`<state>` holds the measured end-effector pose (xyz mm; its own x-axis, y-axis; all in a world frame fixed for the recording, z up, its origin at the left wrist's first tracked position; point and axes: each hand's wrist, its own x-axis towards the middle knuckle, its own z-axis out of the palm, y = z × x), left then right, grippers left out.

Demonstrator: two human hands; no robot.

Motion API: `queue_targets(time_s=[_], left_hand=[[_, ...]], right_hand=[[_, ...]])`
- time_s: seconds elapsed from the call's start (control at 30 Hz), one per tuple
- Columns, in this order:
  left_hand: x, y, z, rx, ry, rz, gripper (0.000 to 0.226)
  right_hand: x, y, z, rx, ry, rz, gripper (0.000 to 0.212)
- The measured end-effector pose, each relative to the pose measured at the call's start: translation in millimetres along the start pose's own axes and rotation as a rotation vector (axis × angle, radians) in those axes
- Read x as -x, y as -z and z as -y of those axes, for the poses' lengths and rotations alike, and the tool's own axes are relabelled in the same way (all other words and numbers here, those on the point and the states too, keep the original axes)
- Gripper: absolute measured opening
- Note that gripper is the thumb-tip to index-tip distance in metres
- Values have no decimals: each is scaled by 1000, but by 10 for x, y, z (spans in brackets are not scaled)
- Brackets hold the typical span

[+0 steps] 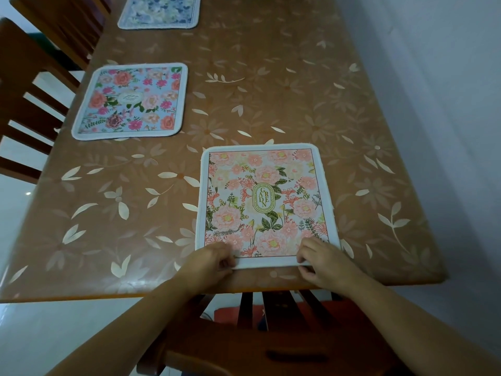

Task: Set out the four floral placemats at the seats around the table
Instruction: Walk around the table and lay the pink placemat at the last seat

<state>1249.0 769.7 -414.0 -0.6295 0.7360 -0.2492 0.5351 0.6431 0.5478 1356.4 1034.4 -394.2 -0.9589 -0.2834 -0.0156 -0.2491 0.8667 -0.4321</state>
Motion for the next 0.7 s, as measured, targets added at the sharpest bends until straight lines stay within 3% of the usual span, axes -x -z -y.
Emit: queue_targets(time_s=[0.7], left_hand=[[2,30,-18,-7,16,44,10]], right_hand=[[22,18,-20,12,-22,-17,21]])
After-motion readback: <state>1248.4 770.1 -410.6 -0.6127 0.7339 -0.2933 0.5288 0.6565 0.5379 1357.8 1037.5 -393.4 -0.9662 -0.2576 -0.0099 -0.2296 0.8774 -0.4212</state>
